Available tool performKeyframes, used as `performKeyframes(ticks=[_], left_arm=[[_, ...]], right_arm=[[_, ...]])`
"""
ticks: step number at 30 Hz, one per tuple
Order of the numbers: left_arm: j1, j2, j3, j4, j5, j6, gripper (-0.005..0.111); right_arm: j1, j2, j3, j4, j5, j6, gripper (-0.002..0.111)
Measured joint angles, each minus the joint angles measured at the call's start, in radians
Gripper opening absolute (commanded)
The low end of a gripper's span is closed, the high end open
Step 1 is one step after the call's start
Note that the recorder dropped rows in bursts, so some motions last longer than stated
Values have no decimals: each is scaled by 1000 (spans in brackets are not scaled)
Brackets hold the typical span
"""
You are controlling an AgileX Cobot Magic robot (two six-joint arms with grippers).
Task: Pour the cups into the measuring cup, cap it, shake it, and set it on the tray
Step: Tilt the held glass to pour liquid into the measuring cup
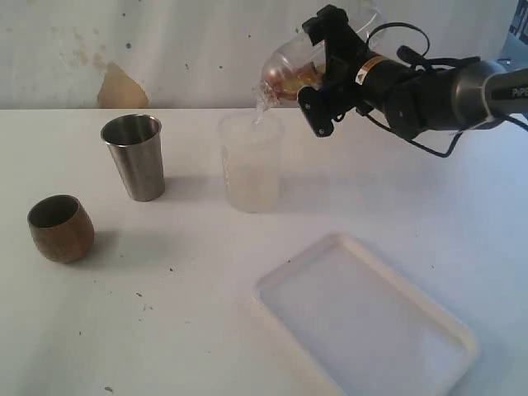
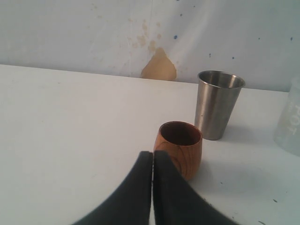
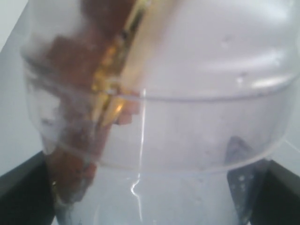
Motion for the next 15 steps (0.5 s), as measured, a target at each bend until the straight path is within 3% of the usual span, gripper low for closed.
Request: performKeyframes(ticks=[15], left_arm=[[0,0,0,0,0,0,1]], right_arm=[[15,-28,7,-6,-18,0,0]])
